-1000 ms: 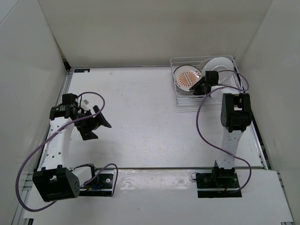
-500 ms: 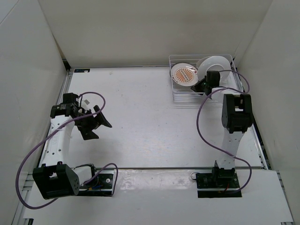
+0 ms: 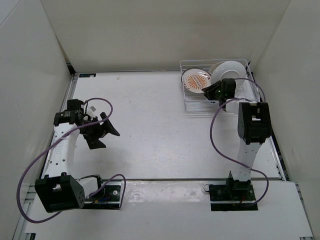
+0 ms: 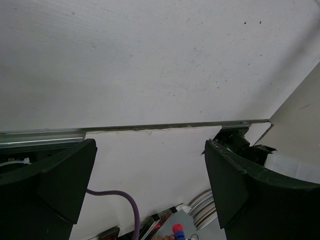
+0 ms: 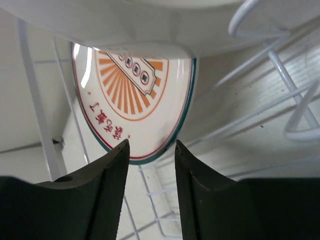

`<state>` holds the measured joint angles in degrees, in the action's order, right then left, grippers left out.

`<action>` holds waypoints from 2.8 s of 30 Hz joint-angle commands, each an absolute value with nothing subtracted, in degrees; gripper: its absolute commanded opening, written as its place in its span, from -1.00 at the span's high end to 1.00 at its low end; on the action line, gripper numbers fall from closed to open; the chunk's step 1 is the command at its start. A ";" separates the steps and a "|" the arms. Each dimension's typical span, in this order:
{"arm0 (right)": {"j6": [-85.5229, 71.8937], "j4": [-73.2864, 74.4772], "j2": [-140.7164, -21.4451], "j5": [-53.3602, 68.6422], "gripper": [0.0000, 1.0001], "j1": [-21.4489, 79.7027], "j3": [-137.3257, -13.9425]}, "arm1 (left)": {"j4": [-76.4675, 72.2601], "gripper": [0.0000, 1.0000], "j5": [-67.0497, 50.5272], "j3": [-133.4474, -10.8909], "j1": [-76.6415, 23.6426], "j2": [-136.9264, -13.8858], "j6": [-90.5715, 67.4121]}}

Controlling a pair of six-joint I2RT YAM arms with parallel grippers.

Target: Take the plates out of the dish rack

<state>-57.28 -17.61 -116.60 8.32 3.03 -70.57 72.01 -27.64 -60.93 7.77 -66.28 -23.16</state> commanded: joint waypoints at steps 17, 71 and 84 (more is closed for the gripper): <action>-65.22 -28.39 -123.67 7.21 0.06 3.34 -72.08 | 74.09 -1.00 -29.79 -63.81 7.74 -66.80 -22.06; -62.41 -4.67 -132.36 13.71 0.11 3.34 -84.55 | 74.79 -1.00 -30.50 -63.28 8.00 -66.80 -21.80; -67.94 -4.84 -134.91 15.91 0.13 3.95 -86.04 | 74.79 -1.00 -30.94 -63.28 8.00 -66.88 -21.89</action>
<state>-65.87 -12.69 -128.97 14.33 3.14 -87.24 74.61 -29.58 -61.93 7.77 -67.42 -22.35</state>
